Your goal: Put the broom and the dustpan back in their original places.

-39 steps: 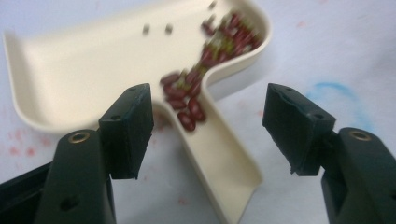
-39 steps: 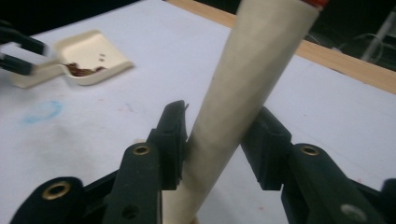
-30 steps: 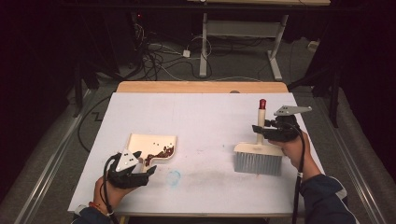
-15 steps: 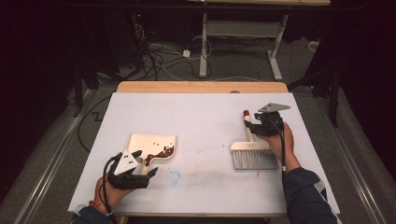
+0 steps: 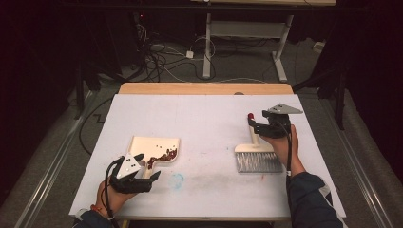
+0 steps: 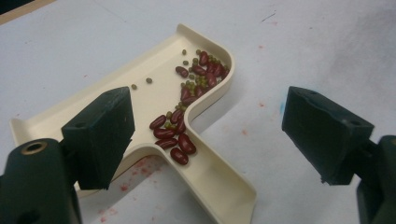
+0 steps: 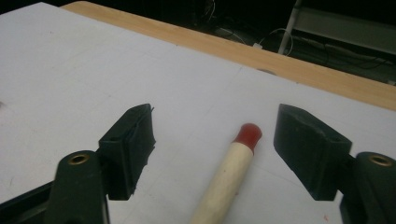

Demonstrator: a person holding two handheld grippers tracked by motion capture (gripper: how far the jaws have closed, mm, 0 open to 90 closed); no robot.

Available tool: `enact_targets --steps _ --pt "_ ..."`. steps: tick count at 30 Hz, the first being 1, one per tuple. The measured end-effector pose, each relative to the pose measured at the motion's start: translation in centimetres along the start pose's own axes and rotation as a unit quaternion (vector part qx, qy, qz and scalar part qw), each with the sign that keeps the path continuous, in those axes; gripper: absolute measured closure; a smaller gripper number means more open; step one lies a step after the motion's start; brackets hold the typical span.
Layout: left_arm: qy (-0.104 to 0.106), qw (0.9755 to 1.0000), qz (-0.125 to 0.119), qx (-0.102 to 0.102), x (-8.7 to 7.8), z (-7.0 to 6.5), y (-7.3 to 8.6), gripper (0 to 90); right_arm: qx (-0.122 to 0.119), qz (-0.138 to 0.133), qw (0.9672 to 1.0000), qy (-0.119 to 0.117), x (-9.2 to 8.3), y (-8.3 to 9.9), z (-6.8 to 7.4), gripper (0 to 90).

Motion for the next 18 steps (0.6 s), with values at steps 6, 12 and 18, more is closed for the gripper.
enact_targets --steps 6,12,18 --pt "0.006 1.0000 0.004 -0.003 0.2 -0.1 0.1 16.4 -0.010 -0.021 0.9997 0.009 -0.5 -0.7 0.6 23.1" --pt "0.014 0.9998 0.013 0.001 0.4 -0.4 0.2 16.4 -0.010 -0.035 0.9993 0.008 -1.0 -1.3 1.1 18.9" --pt "0.016 0.9998 0.015 0.003 0.5 -0.4 0.3 16.4 -0.020 -0.044 0.9988 0.010 -1.7 -1.9 1.5 18.4"
Point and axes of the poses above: each handheld gripper's, and its own axes: x roughly forward along the jaws, y roughly out of its underside, z roughly to its left, the point moved 4 cm from there along x, roughly forward along the jaws, and after that the axes turned 5 degrees about -z, right-handed, at the moved point
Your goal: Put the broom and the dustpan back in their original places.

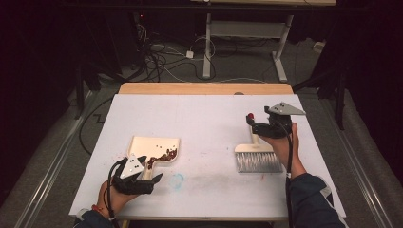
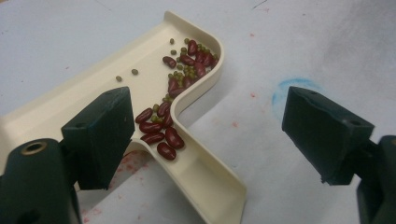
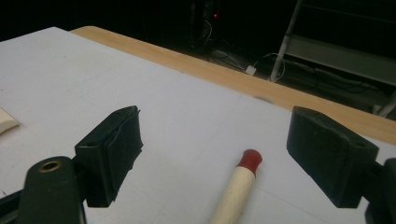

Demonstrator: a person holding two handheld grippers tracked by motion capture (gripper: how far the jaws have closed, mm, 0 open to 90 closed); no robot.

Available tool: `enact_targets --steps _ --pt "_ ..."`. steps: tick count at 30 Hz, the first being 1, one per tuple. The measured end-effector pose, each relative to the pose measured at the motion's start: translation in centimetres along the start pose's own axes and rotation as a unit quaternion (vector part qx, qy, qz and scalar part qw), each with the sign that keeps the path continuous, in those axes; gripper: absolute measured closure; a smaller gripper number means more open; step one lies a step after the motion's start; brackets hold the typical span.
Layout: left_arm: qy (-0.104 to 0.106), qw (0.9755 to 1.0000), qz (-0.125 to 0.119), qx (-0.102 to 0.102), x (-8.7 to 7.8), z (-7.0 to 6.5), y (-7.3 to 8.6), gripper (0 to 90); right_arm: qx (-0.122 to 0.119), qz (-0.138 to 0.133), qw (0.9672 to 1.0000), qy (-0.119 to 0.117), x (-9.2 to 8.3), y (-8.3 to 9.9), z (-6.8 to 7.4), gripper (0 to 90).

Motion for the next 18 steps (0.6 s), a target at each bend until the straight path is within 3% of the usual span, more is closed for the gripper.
enact_targets --steps 18 --pt "-0.003 1.0000 0.001 0.003 -0.1 0.0 0.0 17.0 -0.032 -0.029 0.9986 -0.030 -3.3 -1.4 2.3 18.2"
Point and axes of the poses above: each handheld gripper's, and its own axes: x roughly forward along the jaws, y roughly out of its underside, z roughly to its left, the point moved 4 cm from there along x, roughly forward along the jaws, and after that the axes turned 5 degrees about -z, right-handed, at the moved point
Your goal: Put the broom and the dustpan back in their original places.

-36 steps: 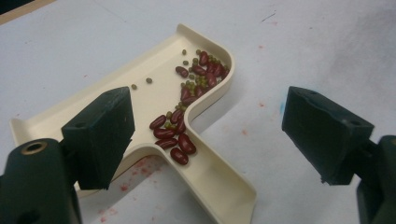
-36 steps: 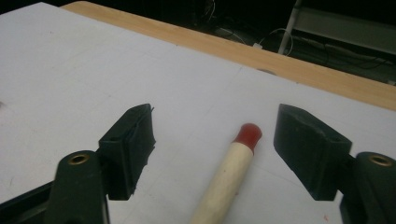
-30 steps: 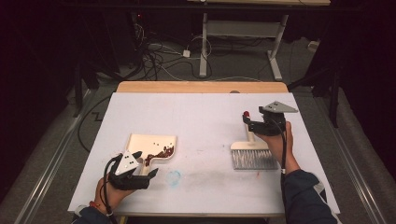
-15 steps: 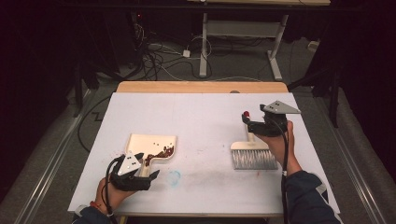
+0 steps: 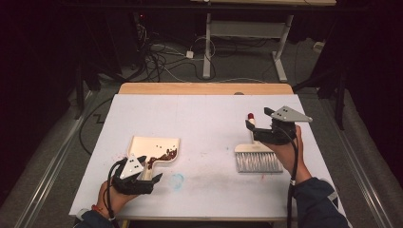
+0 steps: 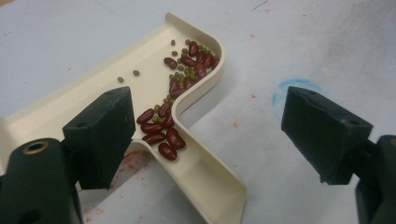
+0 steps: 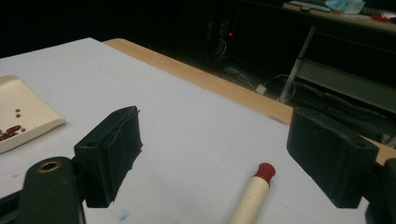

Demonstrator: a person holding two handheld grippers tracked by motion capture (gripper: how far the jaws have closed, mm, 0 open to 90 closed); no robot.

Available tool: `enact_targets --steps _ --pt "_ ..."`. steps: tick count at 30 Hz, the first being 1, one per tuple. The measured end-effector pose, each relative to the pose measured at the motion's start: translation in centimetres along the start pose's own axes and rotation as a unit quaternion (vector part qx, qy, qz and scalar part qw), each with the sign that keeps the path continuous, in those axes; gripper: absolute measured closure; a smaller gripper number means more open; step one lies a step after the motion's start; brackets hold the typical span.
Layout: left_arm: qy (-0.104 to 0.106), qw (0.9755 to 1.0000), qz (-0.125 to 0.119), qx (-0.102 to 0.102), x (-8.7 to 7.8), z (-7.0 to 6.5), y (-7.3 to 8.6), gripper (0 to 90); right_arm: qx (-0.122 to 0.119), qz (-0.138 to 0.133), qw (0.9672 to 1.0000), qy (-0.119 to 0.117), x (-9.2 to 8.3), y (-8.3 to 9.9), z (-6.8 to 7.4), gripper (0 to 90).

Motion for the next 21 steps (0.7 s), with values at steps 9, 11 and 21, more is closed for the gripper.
enact_targets --steps 9,11,21 --pt "-0.006 1.0000 0.001 0.003 -0.1 0.0 0.0 17.0 -0.025 -0.010 0.9996 -0.012 -1.3 -0.2 1.3 18.7" --pt "-0.010 0.9999 -0.002 0.005 -0.2 0.0 -0.1 17.4 -0.029 -0.013 0.9993 -0.021 -1.5 -0.2 1.7 20.3" --pt "-0.008 1.0000 -0.002 0.004 -0.1 0.0 -0.1 17.1 -0.041 -0.019 0.9986 -0.027 -3.0 0.1 2.4 18.2"
Point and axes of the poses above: each handheld gripper's, and its own axes: x roughly forward along the jaws, y roughly out of its underside, z roughly to its left, the point moved 4 cm from there along x, roughly forward along the jaws, and after that the axes turned 5 degrees about -z, right-handed, at the moved point
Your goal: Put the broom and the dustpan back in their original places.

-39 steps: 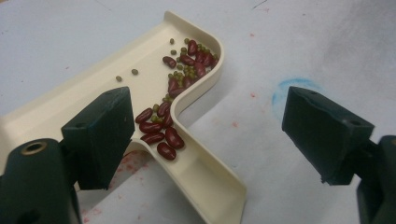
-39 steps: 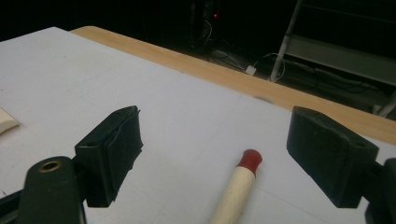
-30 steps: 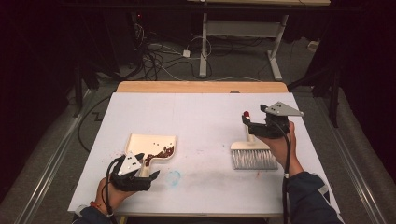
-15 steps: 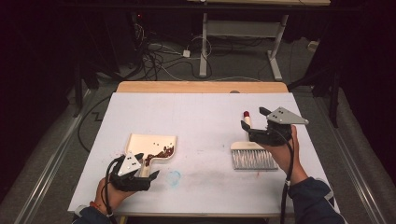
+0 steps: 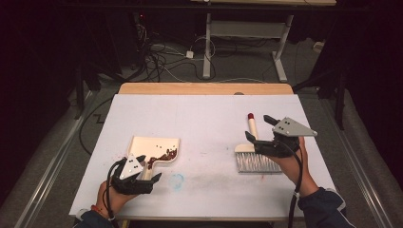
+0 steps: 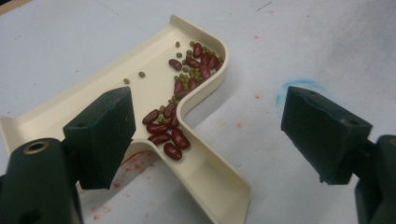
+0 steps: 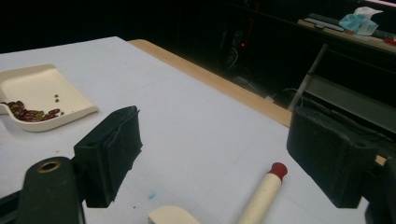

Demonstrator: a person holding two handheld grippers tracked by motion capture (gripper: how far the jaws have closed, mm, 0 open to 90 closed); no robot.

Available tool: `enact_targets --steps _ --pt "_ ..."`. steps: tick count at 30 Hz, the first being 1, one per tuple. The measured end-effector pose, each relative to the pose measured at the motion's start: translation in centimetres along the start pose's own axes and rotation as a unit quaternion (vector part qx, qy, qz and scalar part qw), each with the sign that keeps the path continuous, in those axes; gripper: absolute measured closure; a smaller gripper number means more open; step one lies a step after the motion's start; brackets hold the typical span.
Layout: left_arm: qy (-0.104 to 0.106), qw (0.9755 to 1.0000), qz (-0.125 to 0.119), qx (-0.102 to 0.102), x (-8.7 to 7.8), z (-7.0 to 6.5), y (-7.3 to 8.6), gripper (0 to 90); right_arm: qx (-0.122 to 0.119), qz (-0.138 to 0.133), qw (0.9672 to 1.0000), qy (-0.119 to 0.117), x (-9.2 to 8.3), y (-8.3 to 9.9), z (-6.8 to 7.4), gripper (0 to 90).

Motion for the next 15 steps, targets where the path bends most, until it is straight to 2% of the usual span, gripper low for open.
enact_targets --steps 6,11,15 --pt "-0.003 1.0000 -0.001 0.005 0.0 -0.1 -0.1 17.2 -0.004 -0.001 1.0000 -0.003 -1.0 0.4 0.2 18.2" --pt "-0.007 0.9998 0.000 0.018 -0.1 -0.4 -0.2 17.1 -0.013 -0.009 0.9998 -0.008 -1.8 1.0 0.1 17.8" --pt "-0.010 0.9996 -0.005 0.025 -0.1 -0.6 -0.3 17.1 -0.024 -0.012 0.9996 -0.003 -2.4 1.6 0.1 17.9"
Point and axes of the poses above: each handheld gripper's, and its own axes: x roughly forward along the jaws, y roughly out of its underside, z roughly to its left, the point moved 4 cm from there along x, roughly forward along the jaws, and after that the axes turned 5 degrees about -z, right-handed, at the moved point
